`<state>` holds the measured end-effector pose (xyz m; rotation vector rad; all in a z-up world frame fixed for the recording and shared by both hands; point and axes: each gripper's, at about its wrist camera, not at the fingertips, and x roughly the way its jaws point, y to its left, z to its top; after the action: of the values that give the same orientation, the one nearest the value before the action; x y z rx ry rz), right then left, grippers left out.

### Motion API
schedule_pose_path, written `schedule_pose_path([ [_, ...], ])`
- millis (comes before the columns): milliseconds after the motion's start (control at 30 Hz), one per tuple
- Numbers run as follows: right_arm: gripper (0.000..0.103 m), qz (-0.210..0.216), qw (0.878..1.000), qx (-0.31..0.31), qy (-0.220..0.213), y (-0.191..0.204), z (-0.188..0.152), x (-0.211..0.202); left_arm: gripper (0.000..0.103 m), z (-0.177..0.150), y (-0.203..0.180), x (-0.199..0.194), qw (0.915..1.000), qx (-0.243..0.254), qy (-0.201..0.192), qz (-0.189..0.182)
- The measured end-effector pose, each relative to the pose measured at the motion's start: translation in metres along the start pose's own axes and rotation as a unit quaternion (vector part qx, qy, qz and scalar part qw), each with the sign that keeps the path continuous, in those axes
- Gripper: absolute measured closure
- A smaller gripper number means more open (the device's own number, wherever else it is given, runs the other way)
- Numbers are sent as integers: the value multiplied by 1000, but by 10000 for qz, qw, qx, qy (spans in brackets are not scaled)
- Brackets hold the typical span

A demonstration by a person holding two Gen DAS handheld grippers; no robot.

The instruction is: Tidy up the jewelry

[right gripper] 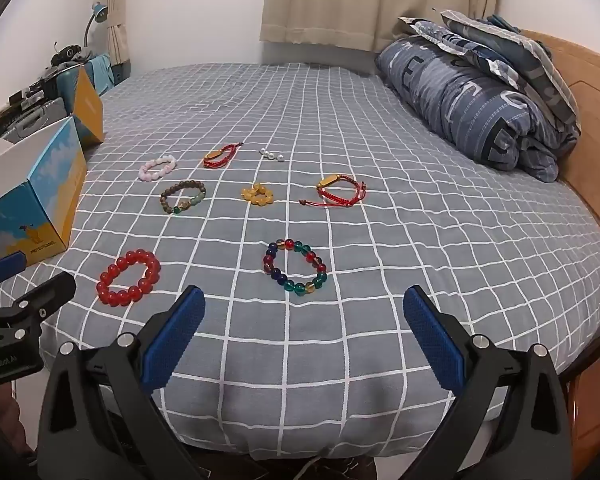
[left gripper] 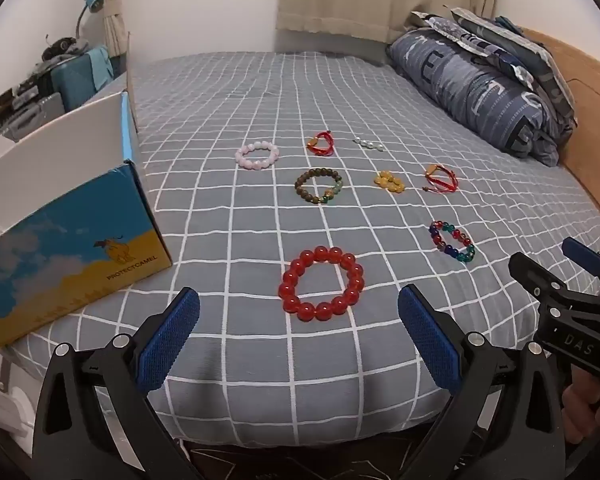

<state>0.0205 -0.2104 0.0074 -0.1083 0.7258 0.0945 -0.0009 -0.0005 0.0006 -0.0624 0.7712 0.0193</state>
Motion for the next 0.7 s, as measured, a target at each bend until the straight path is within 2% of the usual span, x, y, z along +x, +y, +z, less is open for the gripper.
schedule_pose_path([
  [333,7,31,10000,22,6,3,-1,2,6,-4,-6,-9,9995,-10,-48,328],
  [367,7,30,10000,21,6,4,-1,2,6,-1,-6,-1,10000,14,39,66],
  [700,7,51,10000,-4,29,3,-2,4,6,0,-3,1,9999,20,81,73],
])
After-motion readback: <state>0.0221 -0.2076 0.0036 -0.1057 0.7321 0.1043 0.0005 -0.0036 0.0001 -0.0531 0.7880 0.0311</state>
